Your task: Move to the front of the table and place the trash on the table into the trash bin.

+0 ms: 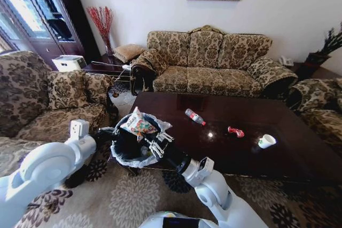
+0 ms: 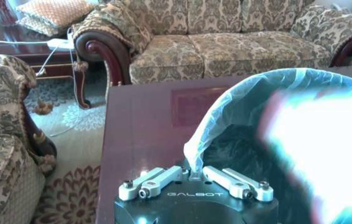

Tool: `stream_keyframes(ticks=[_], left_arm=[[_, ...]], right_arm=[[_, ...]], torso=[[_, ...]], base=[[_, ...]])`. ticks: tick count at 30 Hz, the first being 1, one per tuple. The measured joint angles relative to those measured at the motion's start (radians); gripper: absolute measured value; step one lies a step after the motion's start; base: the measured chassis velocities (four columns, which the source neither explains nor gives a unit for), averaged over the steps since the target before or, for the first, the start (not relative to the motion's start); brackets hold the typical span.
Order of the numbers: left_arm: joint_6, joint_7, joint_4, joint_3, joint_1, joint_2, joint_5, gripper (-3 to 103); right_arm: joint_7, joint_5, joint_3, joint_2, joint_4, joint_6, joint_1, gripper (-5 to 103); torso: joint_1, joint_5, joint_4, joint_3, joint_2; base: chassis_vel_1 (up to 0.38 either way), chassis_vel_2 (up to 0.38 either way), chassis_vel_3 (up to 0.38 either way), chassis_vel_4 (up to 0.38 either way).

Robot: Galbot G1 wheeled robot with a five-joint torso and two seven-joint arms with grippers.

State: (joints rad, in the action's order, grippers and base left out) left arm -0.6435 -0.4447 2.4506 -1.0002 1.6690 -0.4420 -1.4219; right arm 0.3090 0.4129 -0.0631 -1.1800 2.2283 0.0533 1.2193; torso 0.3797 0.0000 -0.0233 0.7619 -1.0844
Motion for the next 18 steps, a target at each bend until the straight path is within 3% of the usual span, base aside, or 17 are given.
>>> stream_keyframes(ticks=[1, 7, 10, 13, 14, 17, 18], left_arm=[[0.000, 0.000, 0.000, 0.000, 0.000, 0.000, 0.000, 0], [-0.008, -0.007, 0.014, -0.003, 0.004, -0.006, -0.006, 0], [-0.015, -0.011, 0.011, -0.006, 0.007, -0.007, -0.006, 0], [-0.036, -0.026, -0.014, -0.014, 0.002, 0.002, -0.006, 0], [-0.036, -0.026, -0.014, -0.014, 0.002, 0.002, -0.006, 0], [-0.033, -0.056, -0.053, -0.021, -0.009, 0.002, -0.006, 0], [-0.023, -0.068, -0.073, -0.021, -0.015, -0.001, -0.004, 0]], right_arm=[[0.000, 0.000, 0.000, 0.000, 0.000, 0.000, 0.000, 33], [-0.002, -0.002, 0.002, -0.002, 0.004, 0.008, 0.006, 60], [0.001, 0.005, 0.008, -0.001, 0.019, 0.023, 0.013, 65], [-0.029, 0.043, 0.053, -0.005, 0.105, 0.022, 0.026, 82], [-0.029, 0.043, 0.053, -0.005, 0.105, 0.022, 0.026, 82], [-0.149, 0.056, 0.129, 0.000, 0.169, -0.005, 0.028, 97], [-0.207, 0.053, 0.156, 0.005, 0.170, -0.019, 0.028, 97]], torso=[[0.000, 0.0000, 0.0000, 0.000, 0.000], [0.000, 0.0000, -0.0001, 0.000, 0.000], [0.000, 0.0000, -0.0001, 0.000, 0.000], [0.000, 0.0000, 0.0000, 0.000, 0.000], [0.000, 0.0000, 0.0000, 0.000, 0.000], [0.000, 0.0000, 0.0001, 0.000, 0.000], [0.000, -0.0002, 0.0000, 0.000, 0.000]], base=[[0.000, 0.000, 0.000, 0.000], [0.000, 0.000, 0.000, 0.000], [0.000, 0.000, 0.000, 0.000], [0.000, 0.000, 0.000, 0.000], [0.000, 0.000, 0.000, 0.000], [0.000, 0.000, 0.000, 0.000], [0.000, 0.000, 0.000, 0.000]])
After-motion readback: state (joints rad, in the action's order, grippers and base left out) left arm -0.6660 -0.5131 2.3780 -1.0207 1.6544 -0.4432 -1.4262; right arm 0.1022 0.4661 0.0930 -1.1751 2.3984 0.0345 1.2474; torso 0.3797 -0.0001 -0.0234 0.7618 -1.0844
